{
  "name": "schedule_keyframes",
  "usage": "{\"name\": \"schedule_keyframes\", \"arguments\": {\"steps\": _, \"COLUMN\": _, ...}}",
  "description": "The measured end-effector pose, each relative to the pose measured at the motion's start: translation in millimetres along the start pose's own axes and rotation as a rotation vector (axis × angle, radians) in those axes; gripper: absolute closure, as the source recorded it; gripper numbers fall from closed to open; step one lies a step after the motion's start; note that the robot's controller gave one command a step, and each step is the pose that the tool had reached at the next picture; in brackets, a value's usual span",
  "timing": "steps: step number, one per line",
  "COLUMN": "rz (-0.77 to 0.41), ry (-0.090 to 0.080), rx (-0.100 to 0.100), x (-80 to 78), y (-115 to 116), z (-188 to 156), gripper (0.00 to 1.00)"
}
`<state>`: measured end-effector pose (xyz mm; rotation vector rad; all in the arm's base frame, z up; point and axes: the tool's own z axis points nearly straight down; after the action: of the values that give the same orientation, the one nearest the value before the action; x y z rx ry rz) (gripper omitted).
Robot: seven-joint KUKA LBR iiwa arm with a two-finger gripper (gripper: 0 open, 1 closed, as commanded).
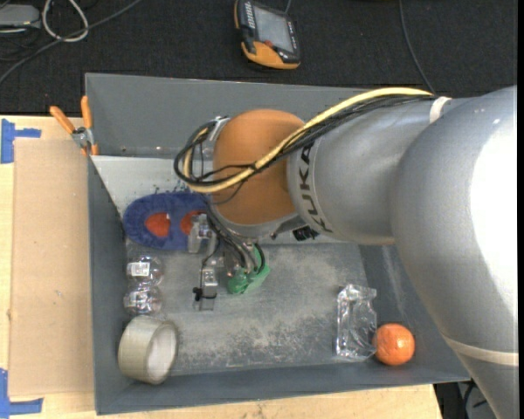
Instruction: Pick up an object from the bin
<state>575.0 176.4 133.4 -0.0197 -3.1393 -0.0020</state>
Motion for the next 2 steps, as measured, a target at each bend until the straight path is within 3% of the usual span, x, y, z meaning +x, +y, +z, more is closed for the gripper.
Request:
{"name": "schedule_keyframes", "arguments": {"steps": 1, "rz": 0.000, "ry": 0.000, "rx": 0.000, "x": 0.0, "y": 0.0, "z": 0.0, "gripper": 0.00}}
{"name": "schedule_keyframes", "arguments": {"steps": 2, "rz": 0.108, "ry": -0.002, "rx": 0.000, "x": -14.0, "y": -53.4, "z": -118.9, "gripper": 1.00}}
